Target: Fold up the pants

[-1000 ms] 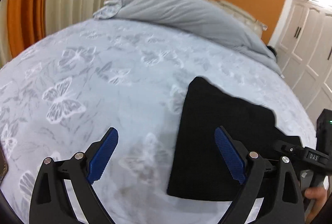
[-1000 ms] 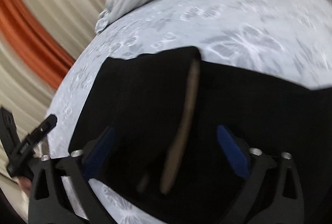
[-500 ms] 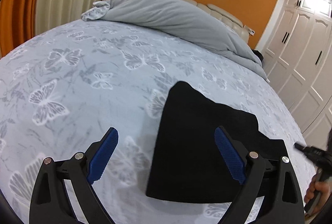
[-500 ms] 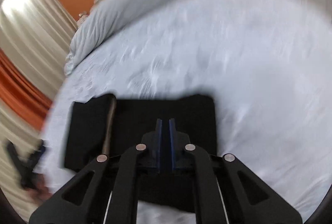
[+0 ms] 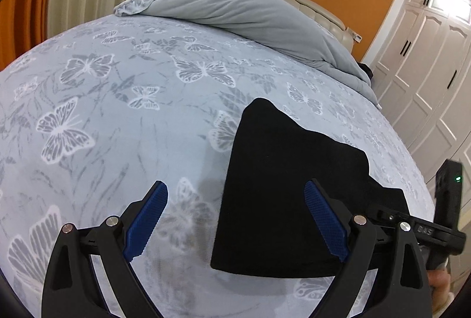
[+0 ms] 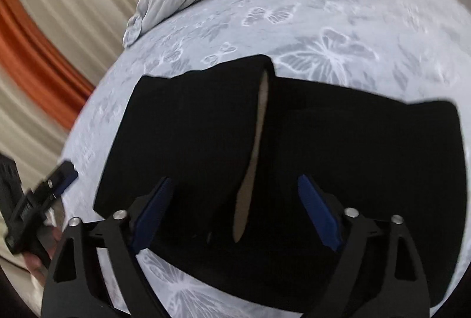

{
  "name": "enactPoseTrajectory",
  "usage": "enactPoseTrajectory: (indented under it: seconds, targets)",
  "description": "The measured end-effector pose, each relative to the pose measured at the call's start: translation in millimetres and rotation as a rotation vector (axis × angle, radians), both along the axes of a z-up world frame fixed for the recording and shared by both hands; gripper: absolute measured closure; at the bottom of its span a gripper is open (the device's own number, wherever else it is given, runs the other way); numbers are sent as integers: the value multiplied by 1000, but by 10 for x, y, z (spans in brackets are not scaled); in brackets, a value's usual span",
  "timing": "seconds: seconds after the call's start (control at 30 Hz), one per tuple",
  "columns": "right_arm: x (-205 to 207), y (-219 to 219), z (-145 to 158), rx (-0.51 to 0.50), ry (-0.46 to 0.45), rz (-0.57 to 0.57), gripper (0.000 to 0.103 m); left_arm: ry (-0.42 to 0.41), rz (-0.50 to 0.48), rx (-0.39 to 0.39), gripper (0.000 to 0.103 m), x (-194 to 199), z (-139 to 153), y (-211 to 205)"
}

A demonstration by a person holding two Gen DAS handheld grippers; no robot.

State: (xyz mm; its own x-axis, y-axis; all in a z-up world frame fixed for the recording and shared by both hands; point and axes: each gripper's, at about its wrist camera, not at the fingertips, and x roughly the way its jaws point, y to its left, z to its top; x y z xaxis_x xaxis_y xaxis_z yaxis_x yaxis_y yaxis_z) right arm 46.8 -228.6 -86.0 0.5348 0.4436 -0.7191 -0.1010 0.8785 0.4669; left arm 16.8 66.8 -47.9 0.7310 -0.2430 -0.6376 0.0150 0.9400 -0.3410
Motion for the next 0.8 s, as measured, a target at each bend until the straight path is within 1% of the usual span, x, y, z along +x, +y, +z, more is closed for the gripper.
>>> enactPoseTrajectory:
  seconds: [0.03, 0.07, 0.1, 0.13, 0.17, 0.2, 0.23, 0.27, 0.3, 0.37, 0.4, 0.43, 0.47, 0.5, 0.53, 0.57, 0.6, 0.63, 0.67, 0.7, 0.73, 0.8]
  targets:
    - [35, 62, -26, 35, 5, 24, 58, 1, 2, 0, 11, -2, -1, -1]
    - [30, 118, -13, 38, 0, 28, 68, 0, 3, 0, 11, -6, 3, 1]
    - [26, 160, 23, 33, -19, 39, 81, -3, 4, 0, 11, -8, 7, -3]
    - [-10, 206, 124, 39, -59, 62, 86, -5, 6, 4, 11, -9, 7, -10]
    - [-35, 222, 219, 36, -88, 64, 87, -7, 7, 9, 11, -10, 3, -20]
    - [-129, 183, 421, 27, -144, 67, 88, -9, 10, 15, 11, -15, -5, -31]
    - [-188, 137, 538, 23, -174, 71, 89, -8, 14, 23, 11, -22, -13, -41]
    - [-264, 43, 672, 11, -207, 63, 90, -7, 14, 24, 11, -24, -13, -47]
    - [-393, -128, 797, -13, -244, 30, 90, -7, 13, 22, 11, -34, -11, -48]
    - [-485, -415, 835, -61, -258, -48, 90, -13, 9, 10, 11, -48, 6, -44]
    - [-523, -567, 805, -96, -249, -95, 90, -15, 6, 9, 11, -47, 12, -50]
    - [-512, -745, 705, -147, -208, -133, 89, -16, 2, 10, 11, -46, 17, -63]
    - [-468, -880, 553, -187, -141, -156, 83, -14, -6, 11, 11, -40, 13, -82]
    - [-427, -992, 389, -207, -71, -183, 82, -8, -16, 10, 11, -34, -1, -106]
    - [-391, -1147, 191, -192, 22, -240, 82, -2, -23, 9, 11, -26, -15, -125]
    - [-379, -1242, 108, -129, 66, -267, 81, 8, -39, 0, 11, -15, -41, -153]
    - [-386, -1289, 121, -85, 60, -268, 81, 16, -55, -10, 11, 0, -56, -175]
    - [-395, -1290, 194, -87, 22, -277, 81, 35, -76, -26, 11, 24, -81, -203]
    - [-399, -1270, 257, -114, -12, -285, 58, 47, -87, -46, 11, 40, -96, -215]
    - [-405, -1232, 321, -130, -49, -286, 38, 57, -101, -70, 11, 55, -106, -229]
    - [-379, -1190, 336, -117, -71, -269, 12, 73, -119, -101, 11, 81, -114, -259]
    - [-316, -1055, 312, -89, -69, -214, 13, 95, -149, -131, 11, 126, -143, -319]
